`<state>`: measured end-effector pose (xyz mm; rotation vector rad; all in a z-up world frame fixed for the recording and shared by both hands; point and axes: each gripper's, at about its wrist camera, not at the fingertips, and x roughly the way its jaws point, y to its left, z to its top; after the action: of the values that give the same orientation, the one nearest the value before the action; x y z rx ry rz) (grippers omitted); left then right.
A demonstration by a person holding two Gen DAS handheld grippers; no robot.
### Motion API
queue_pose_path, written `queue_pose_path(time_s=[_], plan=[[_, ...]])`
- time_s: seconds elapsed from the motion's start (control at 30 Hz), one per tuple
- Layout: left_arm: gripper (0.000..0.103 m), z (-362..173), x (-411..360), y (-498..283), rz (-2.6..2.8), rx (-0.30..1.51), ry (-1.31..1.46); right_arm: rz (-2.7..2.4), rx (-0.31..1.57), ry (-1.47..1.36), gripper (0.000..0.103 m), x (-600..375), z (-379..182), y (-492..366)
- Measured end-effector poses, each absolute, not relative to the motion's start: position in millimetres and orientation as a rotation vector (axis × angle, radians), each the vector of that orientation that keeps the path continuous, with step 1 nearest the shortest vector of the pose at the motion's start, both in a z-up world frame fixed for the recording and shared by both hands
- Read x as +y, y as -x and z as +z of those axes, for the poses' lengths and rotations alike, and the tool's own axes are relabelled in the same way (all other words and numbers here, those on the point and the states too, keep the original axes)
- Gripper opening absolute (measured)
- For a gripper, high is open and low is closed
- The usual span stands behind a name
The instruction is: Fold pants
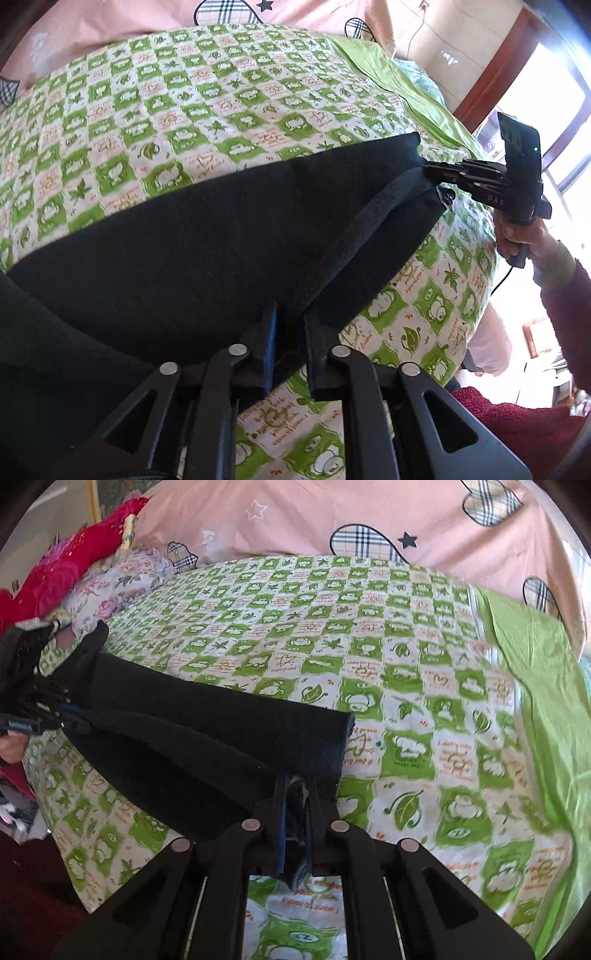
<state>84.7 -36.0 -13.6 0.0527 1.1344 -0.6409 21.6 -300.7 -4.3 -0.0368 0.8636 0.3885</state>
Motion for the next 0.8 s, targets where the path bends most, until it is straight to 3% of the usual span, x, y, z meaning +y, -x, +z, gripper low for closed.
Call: queue_pose_path(time_s=[0.13,0.23,0.3,0.4,0.47,0.57,0.8], plan=[[0.020,-15.5,-35.7,-74.8,-0.662,1.147,-0.026,0.382,0.874,-0.014,0.018,-304.7,0.8,-7.5],[0.024,-15.7,-34.7,-68.6,-0.648,1.145,-0.014,0.370,0.869,-0.038,0.028,-306.3,7.7,5.9],[0.037,-14.6,-30.3,-66.1,-0.619,1.142,0.014,0.363,0.844,-0.073,0.034,-308.2,14.9,14.6],[0.047,-9.0,-19.7,-61.2,-0.574,1.133,0.079,0.354,0.799,-0.105,0.040,-306.5,24.9,24.3],[0.049,-4.1,-10.4,-58.0,-0.537,1.120,0.110,0.368,0.774,-0.135,0.040,-302.2,30.3,28.4],[0.059,3.4,9.8,-56.4,-0.440,1.109,0.173,0.412,0.766,-0.154,0.041,-283.4,32.9,29.4],[0.062,14.2,67.9,-68.3,-0.216,1.121,0.336,0.524,0.785,-0.128,0.041,-226.5,24.4,21.1]])
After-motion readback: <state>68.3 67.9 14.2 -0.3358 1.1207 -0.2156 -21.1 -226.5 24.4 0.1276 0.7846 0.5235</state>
